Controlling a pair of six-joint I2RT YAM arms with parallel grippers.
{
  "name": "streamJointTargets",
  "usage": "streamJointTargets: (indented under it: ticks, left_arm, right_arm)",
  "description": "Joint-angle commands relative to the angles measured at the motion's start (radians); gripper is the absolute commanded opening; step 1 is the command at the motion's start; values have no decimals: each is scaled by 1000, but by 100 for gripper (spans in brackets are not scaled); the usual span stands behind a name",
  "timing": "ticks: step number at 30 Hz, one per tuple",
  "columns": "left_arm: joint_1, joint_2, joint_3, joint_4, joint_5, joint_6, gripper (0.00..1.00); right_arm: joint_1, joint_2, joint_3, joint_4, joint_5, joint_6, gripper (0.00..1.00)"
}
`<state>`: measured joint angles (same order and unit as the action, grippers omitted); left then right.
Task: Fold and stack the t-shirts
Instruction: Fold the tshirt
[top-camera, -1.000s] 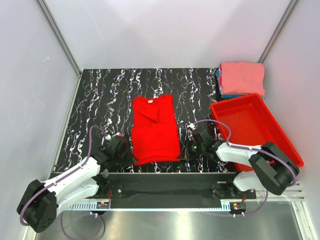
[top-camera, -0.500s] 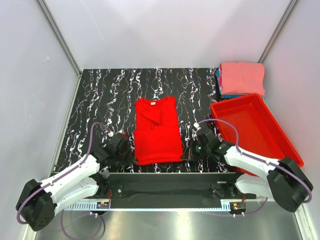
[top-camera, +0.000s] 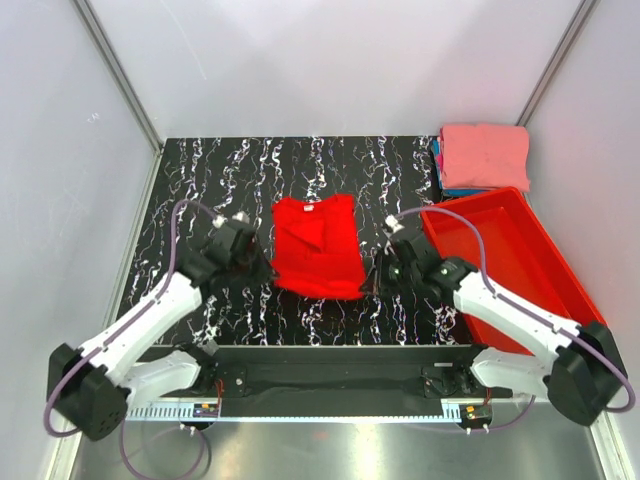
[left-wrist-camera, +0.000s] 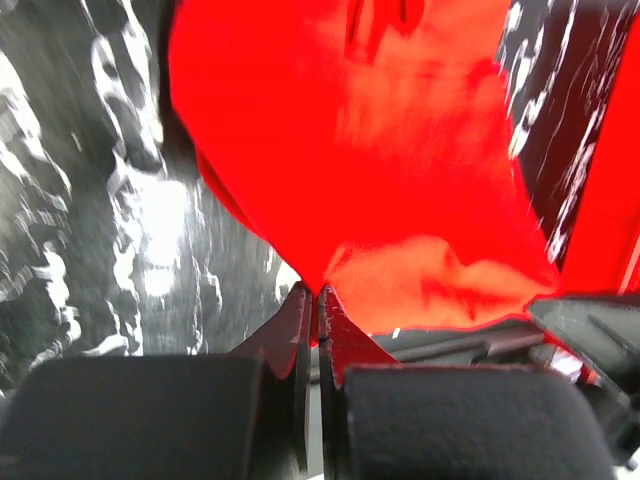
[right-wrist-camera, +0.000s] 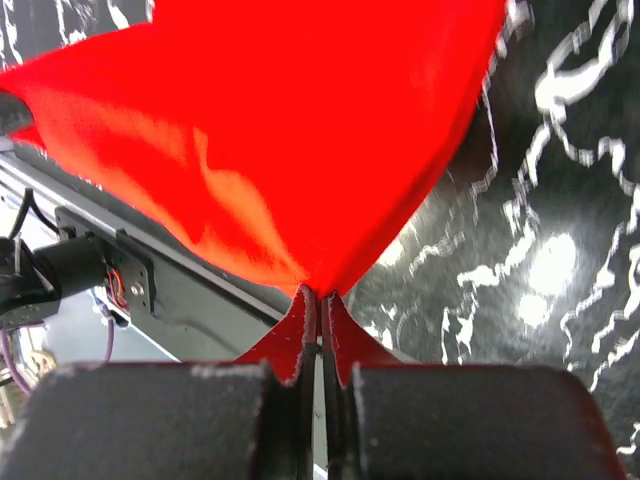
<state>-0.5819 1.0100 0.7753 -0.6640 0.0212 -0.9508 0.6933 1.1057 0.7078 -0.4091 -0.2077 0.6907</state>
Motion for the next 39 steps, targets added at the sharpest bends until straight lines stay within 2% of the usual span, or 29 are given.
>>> streamJointTargets:
  ticks: [1, 5, 12, 13, 21, 24, 26, 32, 35, 36, 37, 38, 39]
  left_arm:
    - [80, 74, 134, 14, 11, 121, 0]
    - [194, 185, 255, 26, 57, 191, 0]
    - [301, 465, 516, 119, 195, 296, 0]
    - [309, 495, 544, 135, 242, 299, 0]
    - [358, 792, 849, 216, 309, 301, 0]
    - [376, 887, 901, 265, 347, 279, 2]
    - [395, 968, 929, 285, 370, 268, 7]
    - [427, 1162, 1059, 418, 496, 225, 10]
    - [435, 1280, 1185, 469, 534, 207, 24]
    - [436, 1308, 1249, 480, 546, 205, 34]
    - [442, 1332, 1280, 484, 568, 205, 51]
    - [447, 1370, 1309, 484, 577, 204, 56]
    - [452, 1378, 1337, 489, 585, 201, 59]
  right_arm:
    - [-3, 72, 126, -39, 70, -77, 0]
    - [-63, 212, 287, -49, 64, -131, 0]
    - [-207, 443, 573, -92, -15, -253, 0]
    - [-219, 489, 600, -103, -18, -258, 0]
    - [-311, 720, 869, -120, -90, -286, 0]
    - [-330, 798, 935, -111, -102, -287, 0]
    - [-344, 851, 982, -105, -105, -289, 0]
    - [-389, 985, 1079, -56, -108, -289, 4]
    - [-406, 1085, 1169, -62, -125, -296, 5]
    - [-411, 1106, 1190, -65, -110, -303, 9]
    - [-414, 1135, 1205, -60, -93, -303, 24]
    - [-417, 1146, 1225, -53, -85, -309, 34]
    - [-426, 1154, 1234, -54, -67, -313, 38]
